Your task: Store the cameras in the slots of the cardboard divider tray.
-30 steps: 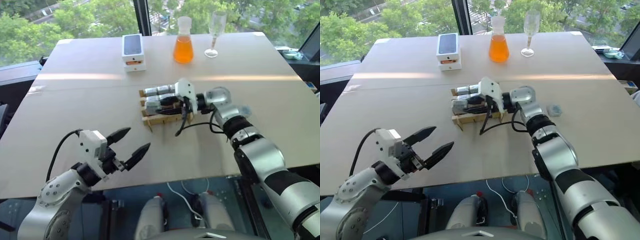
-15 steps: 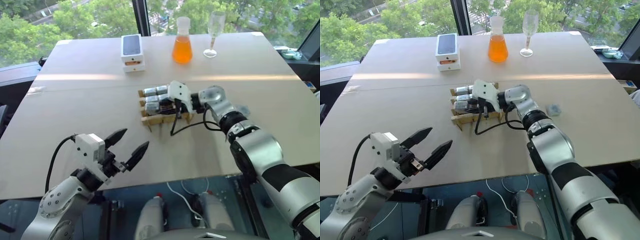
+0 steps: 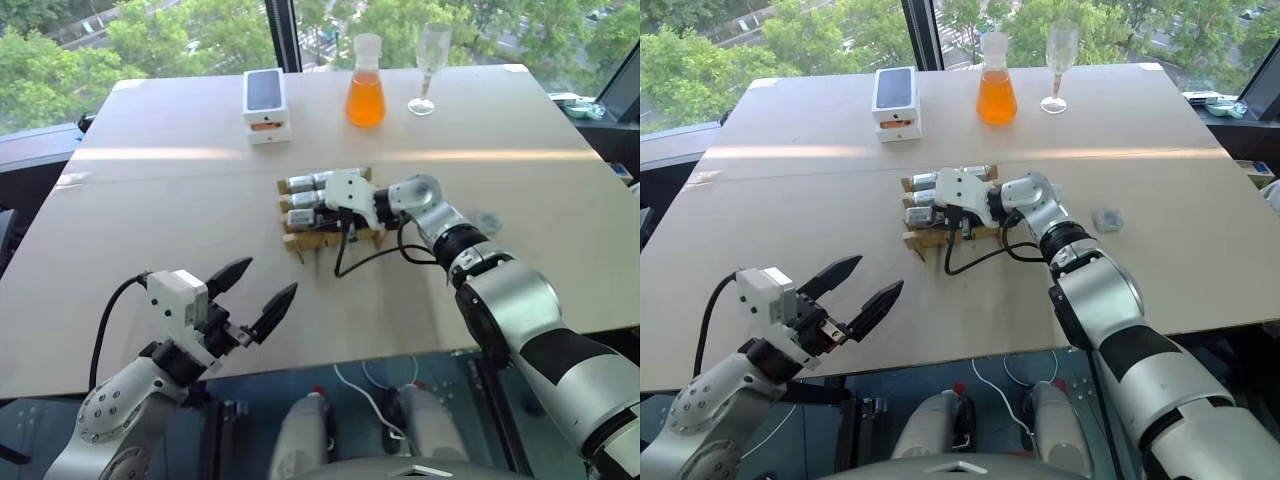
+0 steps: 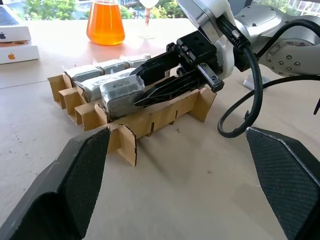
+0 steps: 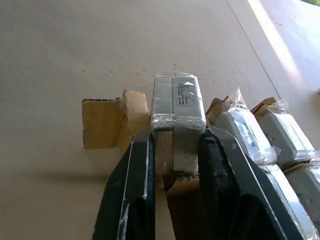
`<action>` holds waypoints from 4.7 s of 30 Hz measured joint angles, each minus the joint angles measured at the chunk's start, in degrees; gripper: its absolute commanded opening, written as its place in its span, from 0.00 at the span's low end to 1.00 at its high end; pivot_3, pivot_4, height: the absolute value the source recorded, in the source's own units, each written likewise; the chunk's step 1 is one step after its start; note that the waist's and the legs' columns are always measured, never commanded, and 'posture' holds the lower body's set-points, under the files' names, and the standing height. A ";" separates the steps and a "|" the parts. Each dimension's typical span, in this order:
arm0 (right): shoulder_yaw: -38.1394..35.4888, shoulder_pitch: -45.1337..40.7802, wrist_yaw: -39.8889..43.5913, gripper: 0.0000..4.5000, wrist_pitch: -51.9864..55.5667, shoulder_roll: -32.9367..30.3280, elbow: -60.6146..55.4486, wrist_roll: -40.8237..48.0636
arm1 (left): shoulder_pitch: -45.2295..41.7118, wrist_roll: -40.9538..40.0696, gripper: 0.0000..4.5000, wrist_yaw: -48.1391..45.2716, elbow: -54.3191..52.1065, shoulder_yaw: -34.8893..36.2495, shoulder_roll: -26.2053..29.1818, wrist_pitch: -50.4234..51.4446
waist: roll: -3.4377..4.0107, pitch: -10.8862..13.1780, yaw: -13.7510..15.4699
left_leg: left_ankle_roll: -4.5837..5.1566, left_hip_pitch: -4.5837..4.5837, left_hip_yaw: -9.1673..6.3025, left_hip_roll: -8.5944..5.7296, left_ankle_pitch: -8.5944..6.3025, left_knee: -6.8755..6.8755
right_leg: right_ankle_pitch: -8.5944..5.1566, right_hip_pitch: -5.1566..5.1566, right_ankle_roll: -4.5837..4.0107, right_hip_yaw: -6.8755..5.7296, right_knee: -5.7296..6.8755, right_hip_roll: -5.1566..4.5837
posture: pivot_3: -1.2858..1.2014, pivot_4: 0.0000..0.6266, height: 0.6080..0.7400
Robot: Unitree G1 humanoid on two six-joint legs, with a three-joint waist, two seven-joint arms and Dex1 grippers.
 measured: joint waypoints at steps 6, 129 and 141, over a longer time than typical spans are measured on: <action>-1.24 -0.38 2.20 0.14 0.69 -0.07 0.05 -0.57 | 0.17 0.18 1.00 0.02 0.00 0.00 -0.14 -0.39 | 0.00 0.00 0.01 | 0.00 0.00 0.00 0.00 0.00 0.00 | 0.00 0.00 0.00 0.00 -0.01 0.00 | 0.52 0.24 1.00; 13.62 24.40 -24.11 0.43 -27.94 -31.88 -53.70 -14.73 | -75.52 14.81 1.00 -49.91 58.84 -34.11 8.65 12.20 | -0.47 0.57 0.38 | -0.13 0.11 0.51 0.11 0.08 0.24 | -0.03 -0.10 0.13 0.56 0.08 0.67 | 0.52 0.24 1.00; 14.23 24.91 -24.65 0.54 -28.60 -31.44 -53.92 -15.03 | -77.43 18.02 0.17 -53.75 62.79 -34.81 6.27 10.07 | -0.48 0.57 0.37 | -0.12 0.10 0.51 0.11 0.08 0.32 | -0.02 -0.10 0.12 0.57 0.11 0.67 | 0.52 0.24 1.00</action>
